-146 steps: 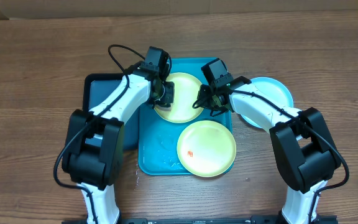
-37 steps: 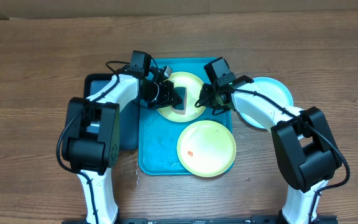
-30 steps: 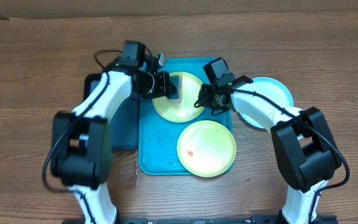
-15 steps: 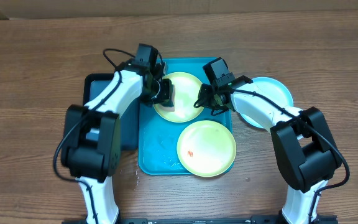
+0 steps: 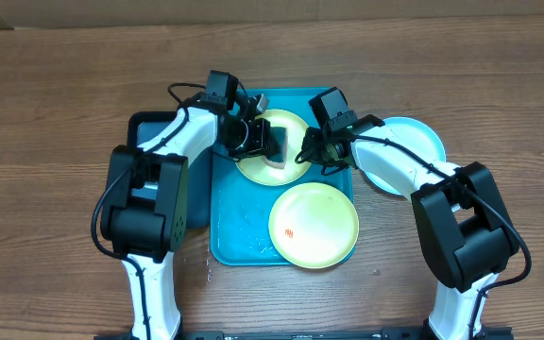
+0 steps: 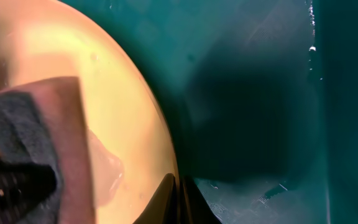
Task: Clean dirty plates on tray and stack at the side
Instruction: 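Wipe the sponge back and forth across the yellow plate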
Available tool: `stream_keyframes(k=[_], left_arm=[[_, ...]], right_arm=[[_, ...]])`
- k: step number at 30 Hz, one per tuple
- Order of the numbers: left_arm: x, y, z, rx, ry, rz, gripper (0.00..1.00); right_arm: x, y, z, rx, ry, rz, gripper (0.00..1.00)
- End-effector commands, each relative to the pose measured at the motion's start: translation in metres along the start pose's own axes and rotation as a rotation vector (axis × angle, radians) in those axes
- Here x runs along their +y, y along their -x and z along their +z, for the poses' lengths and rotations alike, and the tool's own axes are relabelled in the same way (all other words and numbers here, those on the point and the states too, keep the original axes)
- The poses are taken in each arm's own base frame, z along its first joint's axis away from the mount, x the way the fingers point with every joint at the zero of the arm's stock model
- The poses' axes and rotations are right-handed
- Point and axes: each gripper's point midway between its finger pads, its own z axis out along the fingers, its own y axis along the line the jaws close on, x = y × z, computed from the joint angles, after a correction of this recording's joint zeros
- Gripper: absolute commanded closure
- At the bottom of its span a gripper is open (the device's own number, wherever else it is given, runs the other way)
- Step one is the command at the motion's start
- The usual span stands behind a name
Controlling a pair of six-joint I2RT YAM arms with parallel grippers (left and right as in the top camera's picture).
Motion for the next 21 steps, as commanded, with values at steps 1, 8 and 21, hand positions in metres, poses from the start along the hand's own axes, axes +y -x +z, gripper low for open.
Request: stream_keyframes(k=[1,8,21], left_arm=[[-0.034,0.018,-0.022,-0.014,-0.169,0.05,0.96],[-0.035,0.042,-0.076,-0.096,0.081,0.101,0.96],[0.029,0.016,-0.048,-0.019,0.49,0.087,0.96]], right_arm=[[0.002,-0.006,0.003,0.016,0.007,-0.01,0.96],[0.003,-0.005,0.003,0.013,0.011,-0.01,0.96],[0.01,-0.009,0.004,0.015,0.024,-0.028,0.96]])
